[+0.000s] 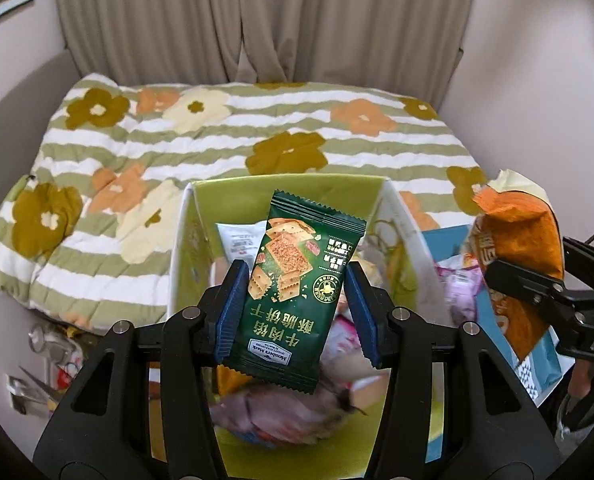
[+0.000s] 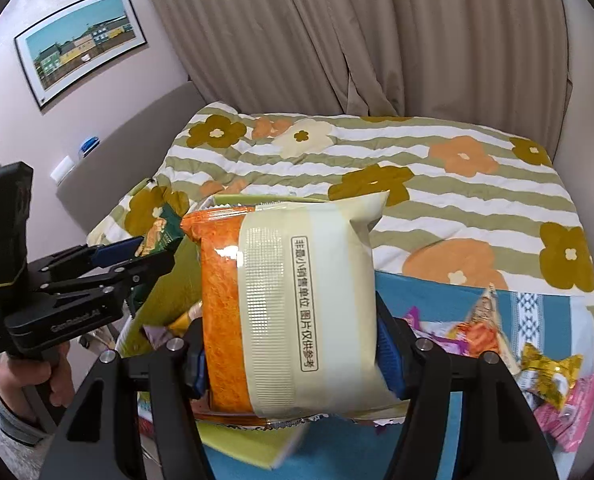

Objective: Organize snacks
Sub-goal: 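Carry the green packet and orange-cream bag into the cardboard box and release both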

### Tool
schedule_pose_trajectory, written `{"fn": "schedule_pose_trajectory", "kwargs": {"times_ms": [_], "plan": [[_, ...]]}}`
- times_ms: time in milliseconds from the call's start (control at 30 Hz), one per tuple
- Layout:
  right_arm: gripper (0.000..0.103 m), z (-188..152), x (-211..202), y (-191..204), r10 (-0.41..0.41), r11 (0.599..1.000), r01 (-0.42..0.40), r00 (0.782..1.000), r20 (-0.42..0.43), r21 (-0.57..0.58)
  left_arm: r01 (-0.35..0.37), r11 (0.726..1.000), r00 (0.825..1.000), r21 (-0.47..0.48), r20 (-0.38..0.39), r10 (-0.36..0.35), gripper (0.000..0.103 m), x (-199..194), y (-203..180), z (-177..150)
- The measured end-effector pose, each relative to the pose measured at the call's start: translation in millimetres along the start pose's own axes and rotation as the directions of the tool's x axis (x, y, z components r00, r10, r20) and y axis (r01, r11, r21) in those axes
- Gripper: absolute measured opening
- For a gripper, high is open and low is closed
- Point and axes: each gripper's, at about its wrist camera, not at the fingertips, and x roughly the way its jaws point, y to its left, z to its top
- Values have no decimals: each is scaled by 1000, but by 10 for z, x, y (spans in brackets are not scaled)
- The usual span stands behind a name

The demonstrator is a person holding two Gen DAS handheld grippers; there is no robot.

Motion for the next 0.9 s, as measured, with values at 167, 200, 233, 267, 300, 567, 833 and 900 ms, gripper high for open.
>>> {"fn": "schedule_pose_trajectory", "kwargs": {"times_ms": [167, 200, 233, 267, 300, 567, 833, 900], "plan": [[60, 44, 243, 109, -24, 999, 25, 999, -28, 44, 6, 1000, 999, 11, -49, -5, 50, 282, 137, 53], [60, 42, 280, 125, -30, 998, 31, 999, -33, 51, 8, 1000, 998, 18, -58, -7, 56, 336, 159, 52], [60, 32, 324, 140, -37, 997, 39, 999, -39, 60, 4, 1000, 998, 25, -65, -2, 80, 373, 171, 47], [60, 27, 349, 144, -42, 997, 45, 998, -43, 68, -6, 1000, 998, 31, -66, 8, 102, 400, 192, 37], [60, 23, 365, 150, -47, 996, 50, 998, -45, 75, -8, 1000, 999, 27, -52, 10, 102, 390, 228, 10], [60, 7, 449, 259, -75, 989, 82, 995, -60, 120, 44, 999, 997, -4, -68, -44, 103, 187, 504, -265], [60, 173, 601, 412, -98, 989, 105, 992, -75, 103, 33, 999, 999, 3, -41, -33, 103, -12, 605, -379], [61, 223, 664, 462, -100, 991, 107, 992, -83, 83, 29, 1000, 999, 5, -41, -29, 103, -18, 637, -386]]}}
